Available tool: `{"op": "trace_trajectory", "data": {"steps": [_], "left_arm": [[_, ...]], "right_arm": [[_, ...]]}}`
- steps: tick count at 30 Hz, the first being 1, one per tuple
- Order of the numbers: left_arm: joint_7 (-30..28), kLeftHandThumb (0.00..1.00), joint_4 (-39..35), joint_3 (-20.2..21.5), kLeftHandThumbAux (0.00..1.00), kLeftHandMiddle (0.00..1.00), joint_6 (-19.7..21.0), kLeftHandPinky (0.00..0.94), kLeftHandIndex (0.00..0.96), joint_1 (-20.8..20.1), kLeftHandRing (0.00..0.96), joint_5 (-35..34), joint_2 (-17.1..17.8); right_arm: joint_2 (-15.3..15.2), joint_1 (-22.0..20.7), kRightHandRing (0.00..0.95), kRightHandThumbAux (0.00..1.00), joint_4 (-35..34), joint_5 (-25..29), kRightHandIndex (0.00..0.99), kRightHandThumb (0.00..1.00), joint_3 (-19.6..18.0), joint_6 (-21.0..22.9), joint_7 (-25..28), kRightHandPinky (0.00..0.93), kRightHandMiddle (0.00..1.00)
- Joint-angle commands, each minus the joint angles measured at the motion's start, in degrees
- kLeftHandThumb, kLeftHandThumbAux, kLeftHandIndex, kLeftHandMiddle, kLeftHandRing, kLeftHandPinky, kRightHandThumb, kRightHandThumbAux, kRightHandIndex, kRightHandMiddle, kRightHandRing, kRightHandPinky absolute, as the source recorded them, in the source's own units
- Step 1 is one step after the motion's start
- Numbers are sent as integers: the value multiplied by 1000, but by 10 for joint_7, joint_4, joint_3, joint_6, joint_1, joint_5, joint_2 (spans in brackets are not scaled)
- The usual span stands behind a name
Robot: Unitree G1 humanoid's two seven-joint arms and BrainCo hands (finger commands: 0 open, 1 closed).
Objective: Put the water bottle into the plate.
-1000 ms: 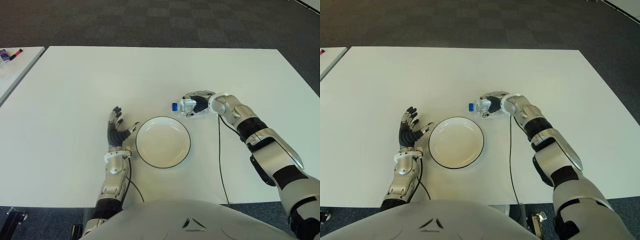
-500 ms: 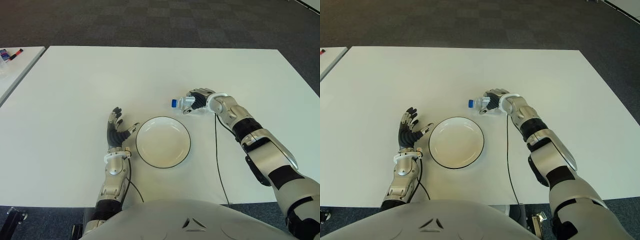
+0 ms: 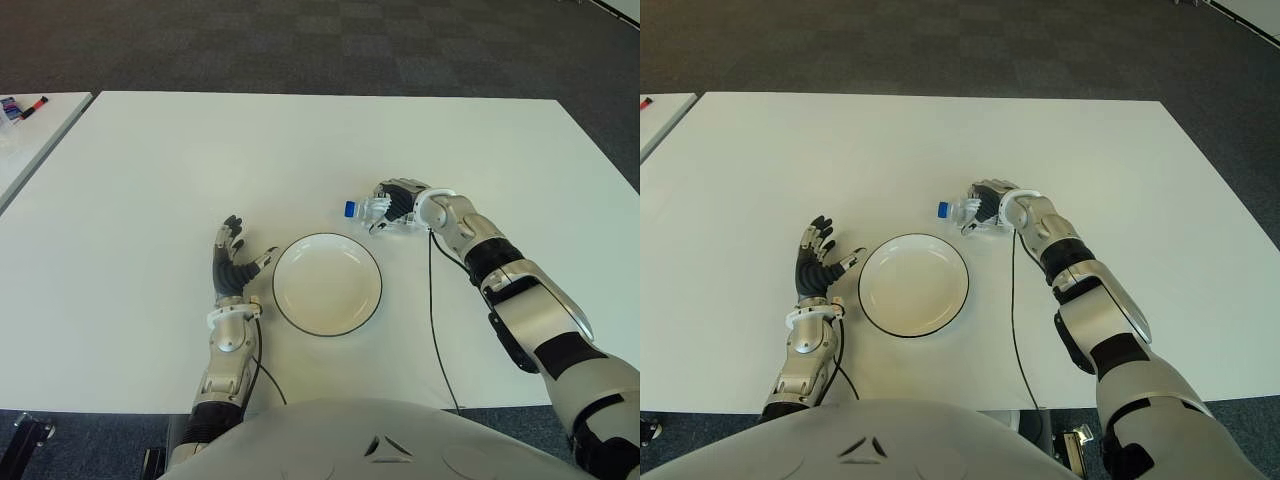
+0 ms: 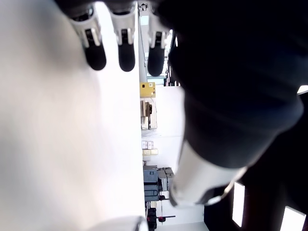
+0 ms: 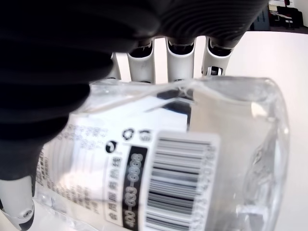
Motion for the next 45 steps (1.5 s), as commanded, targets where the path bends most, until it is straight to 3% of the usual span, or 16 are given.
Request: {"op": "trace_trajectory", "data": {"steps": [1,7,20,25,28,34,41,45], "left_arm": [[1,0,5,-3,973,159,1,146,138,1,129,-1,-22],[3,0,5,-2,974,167,-1,151,142,1,134,-3,-25],[7,0,6,-4,947,173,-5,147,146,3,140,6,-23],[7,0,7,-3,949,176,-7,150,147,2,142,6,-23],[6,0,8,-3,950,175,-8,149,146,2,141,4,-24],[4,0,10,-4,959,171,-12,141,142,3,137,5,-22],[-1,0,8,-6,960,160,-9,136,136,4,131,6,-19],[-1,0,8,-6,959,158,-6,141,135,4,130,4,-19]], "right_arm": [[4,8,512,659,15,10,399,949,-5,-15,-11,638,473],[8,9,508,658,21,22,395,951,-16,-25,-20,563,488],[8,9,508,658,32,32,392,953,-20,-57,-44,583,500],[7,10,512,658,37,35,388,954,-24,-69,-49,622,501],[7,15,517,659,34,38,384,954,-31,-76,-61,723,502],[8,29,523,659,19,53,384,954,-50,-78,-75,810,503],[-1,45,525,658,-7,77,386,955,-75,-102,-88,835,505],[-20,58,526,656,-61,83,390,956,-89,-111,-87,843,507]]}}
